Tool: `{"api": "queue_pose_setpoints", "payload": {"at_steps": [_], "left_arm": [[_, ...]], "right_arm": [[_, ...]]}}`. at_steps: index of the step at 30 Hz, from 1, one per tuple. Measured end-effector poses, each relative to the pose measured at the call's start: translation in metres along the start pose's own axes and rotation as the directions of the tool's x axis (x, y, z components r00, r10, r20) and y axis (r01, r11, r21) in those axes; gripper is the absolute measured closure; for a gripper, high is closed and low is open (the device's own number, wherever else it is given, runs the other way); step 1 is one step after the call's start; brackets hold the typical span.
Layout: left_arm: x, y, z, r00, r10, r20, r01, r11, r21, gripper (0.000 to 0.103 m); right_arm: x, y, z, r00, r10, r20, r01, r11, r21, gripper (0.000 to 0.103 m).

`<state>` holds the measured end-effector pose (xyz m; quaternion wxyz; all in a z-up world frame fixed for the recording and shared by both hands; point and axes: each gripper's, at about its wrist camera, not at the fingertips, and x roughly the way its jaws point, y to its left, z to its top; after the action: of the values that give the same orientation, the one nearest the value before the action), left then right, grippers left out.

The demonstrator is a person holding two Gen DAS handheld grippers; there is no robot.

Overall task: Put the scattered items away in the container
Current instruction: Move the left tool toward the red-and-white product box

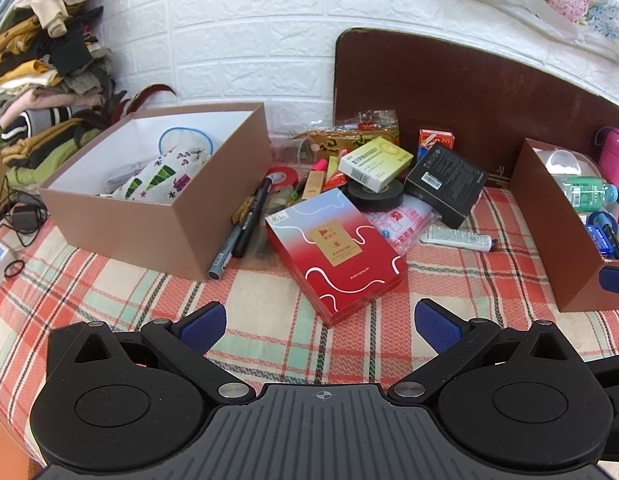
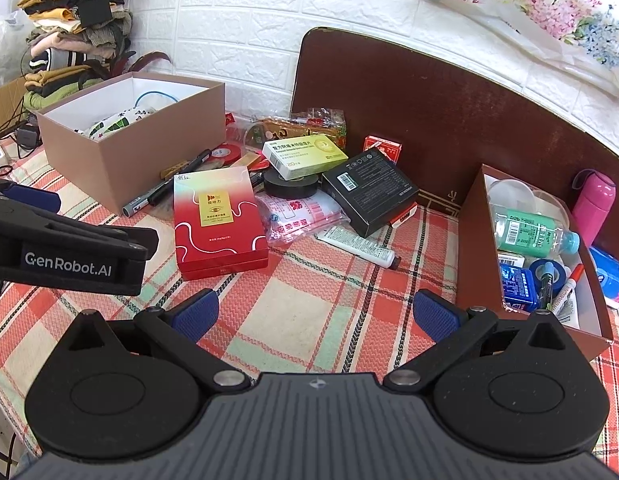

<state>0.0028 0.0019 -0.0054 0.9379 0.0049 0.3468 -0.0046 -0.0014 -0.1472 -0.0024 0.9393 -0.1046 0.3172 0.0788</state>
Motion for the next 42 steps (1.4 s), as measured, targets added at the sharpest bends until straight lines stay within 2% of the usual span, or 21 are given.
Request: {"api": "queue_pose_setpoints", "payload": {"at_steps": [20, 33, 42], "left_arm": [[0.009, 0.004, 0.004, 0.999, 0.001, -0.033, -0.001, 1.000, -0.002, 0.000], [0.035, 0.011, 0.009, 0.997, 0.004, -0.080, -0.005, 1.000, -0.018, 0.000], [0.063, 0.019, 0.008, 0.992, 0.001, -0.126, -0.006, 0.999, -0.041, 0.000]], "right_arm": [[0.010, 0.000, 0.004, 0.999, 0.029, -0.026, -0.029, 1.000, 0.013, 0.000], [0.035, 0.003, 0.009, 0.998, 0.045, -0.048, -0.046, 0.999, -0.013, 0.000], [0.064, 0.003, 0.011, 0.991, 0.085, -0.099, -0.086, 0.996, -0.014, 0.000]]}}
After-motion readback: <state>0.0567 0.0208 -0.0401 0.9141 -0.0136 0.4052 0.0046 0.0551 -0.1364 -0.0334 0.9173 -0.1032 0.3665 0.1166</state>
